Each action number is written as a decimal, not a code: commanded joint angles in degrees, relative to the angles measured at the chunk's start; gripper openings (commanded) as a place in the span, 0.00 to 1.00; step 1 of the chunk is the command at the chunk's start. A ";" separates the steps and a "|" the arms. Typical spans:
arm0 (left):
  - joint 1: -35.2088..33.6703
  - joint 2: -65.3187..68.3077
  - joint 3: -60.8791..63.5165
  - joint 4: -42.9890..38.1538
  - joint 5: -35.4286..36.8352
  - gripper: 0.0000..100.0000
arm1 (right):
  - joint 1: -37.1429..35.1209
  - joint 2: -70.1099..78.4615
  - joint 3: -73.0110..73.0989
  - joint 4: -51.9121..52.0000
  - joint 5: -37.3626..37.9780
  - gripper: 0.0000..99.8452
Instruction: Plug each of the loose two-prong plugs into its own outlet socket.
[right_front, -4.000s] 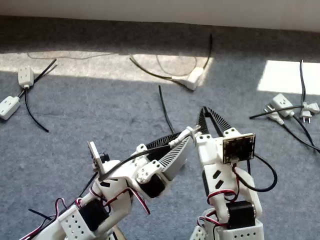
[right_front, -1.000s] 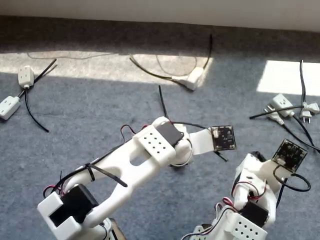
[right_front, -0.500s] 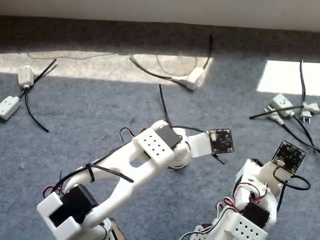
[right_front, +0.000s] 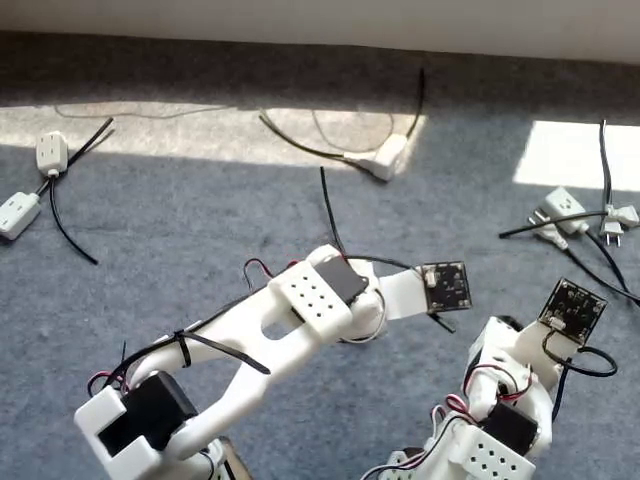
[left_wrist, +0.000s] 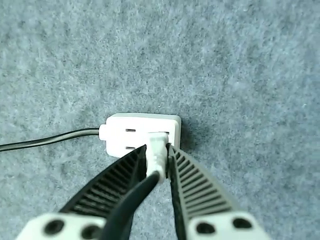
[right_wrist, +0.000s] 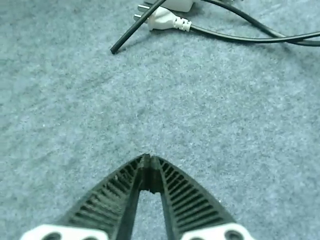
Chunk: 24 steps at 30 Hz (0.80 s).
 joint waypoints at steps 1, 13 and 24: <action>2.07 -0.66 -1.98 -0.26 0.44 0.01 | -0.48 -0.31 0.92 0.22 0.53 0.01; 1.01 -0.22 -0.31 -1.41 1.23 0.01 | -0.48 -0.31 0.92 0.13 0.53 0.01; -8.13 -0.22 4.88 -8.88 -0.79 0.01 | -0.57 -0.31 0.92 0.13 0.53 0.01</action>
